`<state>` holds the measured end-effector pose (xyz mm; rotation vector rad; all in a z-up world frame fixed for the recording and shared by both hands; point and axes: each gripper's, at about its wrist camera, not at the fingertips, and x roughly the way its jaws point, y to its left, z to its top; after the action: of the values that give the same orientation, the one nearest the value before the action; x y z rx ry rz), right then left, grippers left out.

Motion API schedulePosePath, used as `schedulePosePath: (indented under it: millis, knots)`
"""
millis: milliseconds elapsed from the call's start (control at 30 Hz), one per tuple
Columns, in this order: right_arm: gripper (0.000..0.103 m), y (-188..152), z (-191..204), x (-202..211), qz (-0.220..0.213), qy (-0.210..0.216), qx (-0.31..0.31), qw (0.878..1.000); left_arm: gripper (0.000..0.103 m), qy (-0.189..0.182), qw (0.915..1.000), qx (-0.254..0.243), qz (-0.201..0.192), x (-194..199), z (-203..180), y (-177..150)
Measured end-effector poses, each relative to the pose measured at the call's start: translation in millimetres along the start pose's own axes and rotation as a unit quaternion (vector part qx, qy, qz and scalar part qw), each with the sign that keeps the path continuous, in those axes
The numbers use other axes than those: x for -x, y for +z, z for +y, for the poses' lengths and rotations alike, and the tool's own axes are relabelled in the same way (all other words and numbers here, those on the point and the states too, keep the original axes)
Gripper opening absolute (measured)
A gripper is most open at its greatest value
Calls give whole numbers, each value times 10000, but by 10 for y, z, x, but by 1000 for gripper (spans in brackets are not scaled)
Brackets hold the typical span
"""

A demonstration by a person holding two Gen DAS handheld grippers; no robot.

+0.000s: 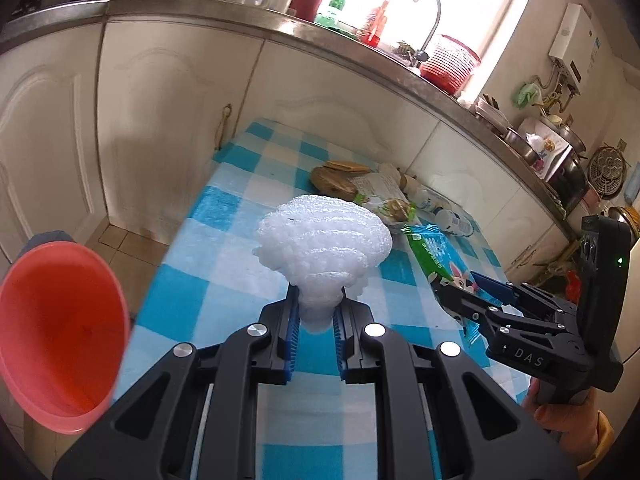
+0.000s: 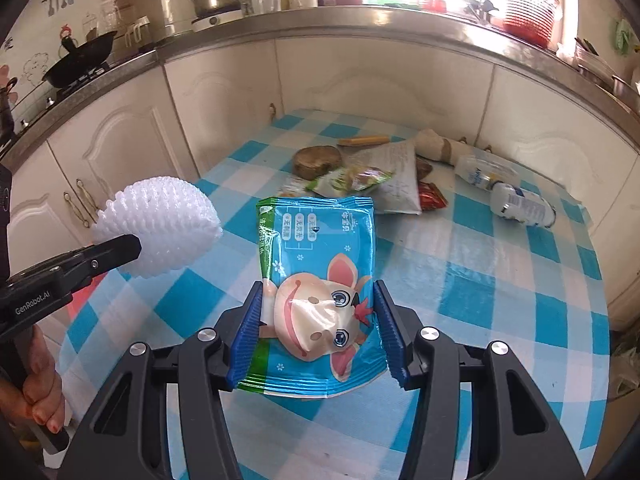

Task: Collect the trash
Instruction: 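Carry both items over the red bucket and open both grippers to drop them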

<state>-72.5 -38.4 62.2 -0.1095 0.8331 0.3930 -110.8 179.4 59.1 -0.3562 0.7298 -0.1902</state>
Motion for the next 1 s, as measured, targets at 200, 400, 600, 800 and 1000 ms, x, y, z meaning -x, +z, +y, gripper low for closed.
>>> schedulePosePath:
  millis: [200,400,600,800,1000]
  knots:
    - [54,193,701,-135,41,744,556,9957,16,686,9965,400,-243,455,584,-60]
    - [54,308,1531,-415,297,1443,1277,9808,17,1397,9860,903,-148,657,1212,-185]
    - [55,349,2129,-759,653,1861,1793,9638,17,1891,9732,1304,72,619,1655,-357]
    - [55,338,2520,-1079,989,2105,2137,9488,18,2217,9626,1522,345,470,1912,-485]
    - [74,272,2758,-1271,1165,2277,2324,9384,40,2391,9512,1858,593,393,2134,-676]
